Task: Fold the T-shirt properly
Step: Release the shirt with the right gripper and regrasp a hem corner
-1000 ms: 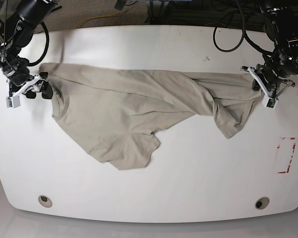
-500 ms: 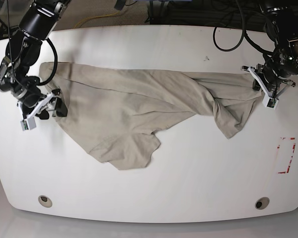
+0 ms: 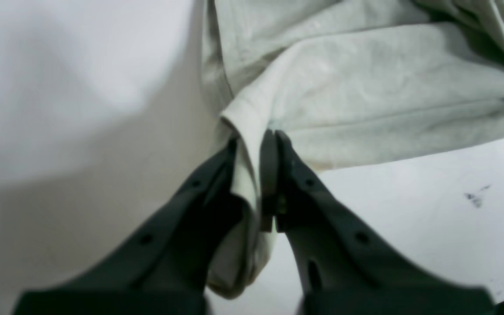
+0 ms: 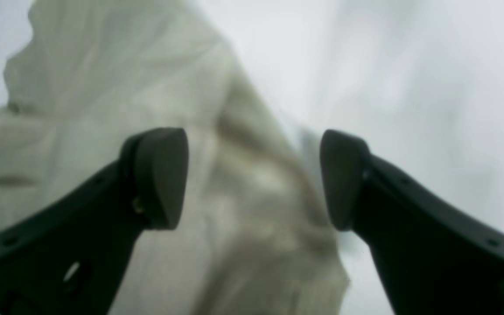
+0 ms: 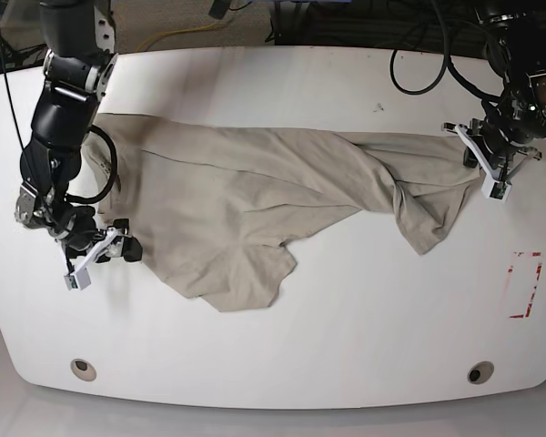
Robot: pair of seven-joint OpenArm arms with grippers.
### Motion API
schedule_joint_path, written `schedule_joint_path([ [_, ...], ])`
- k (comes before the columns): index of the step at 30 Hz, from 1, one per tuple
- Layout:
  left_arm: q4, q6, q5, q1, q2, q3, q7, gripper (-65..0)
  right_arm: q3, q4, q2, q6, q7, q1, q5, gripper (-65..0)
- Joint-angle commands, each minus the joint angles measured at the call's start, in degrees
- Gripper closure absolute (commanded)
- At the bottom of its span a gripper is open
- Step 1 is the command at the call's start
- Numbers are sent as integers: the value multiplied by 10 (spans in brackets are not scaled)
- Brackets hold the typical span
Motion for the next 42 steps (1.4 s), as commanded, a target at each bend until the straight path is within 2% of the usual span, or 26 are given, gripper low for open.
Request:
schedule_joint_path([
  [1,11,1,-3,-6,-7,-2,-8,0,-22,-50,24,7,62,48,13,-453],
  [8,12,1,-3,-18,-7,-2,-8,0,-142,-211,43,7,205,118,13,-457],
  [12,12,1,-3,-21,-8,-4,-8,0,-180,-258,43,7,263,125,13,-457],
  [21,12,1,-3,-21,-9,-4,-8,0,-184,-263,41,7,268,94,13,-453],
  [26,12,1,-3,-21,-10,-4,-8,0,-185,-263,24,7,276,73,8,-453],
  [28,12,1,-3,-23,-10,-4,-8,0,-189,-250,19,7,267,68,-6,-453],
  [31,12,1,-3,-35,-9,-4,-8,0,-193,-206,-6,7,245,45,-18,-453],
  [35,12,1,-3,-42,-10,-4,-8,0,-188,-137,-14,7,214,23,-19,-450],
  [38,12,1,-3,-43,-10,-4,-8,0,-190,-133,-16,7,210,23,-19,-390],
  [42,9,1,-3,-53,-10,-4,-8,0,-190,-132,-16,7,210,25,-19,-182],
])
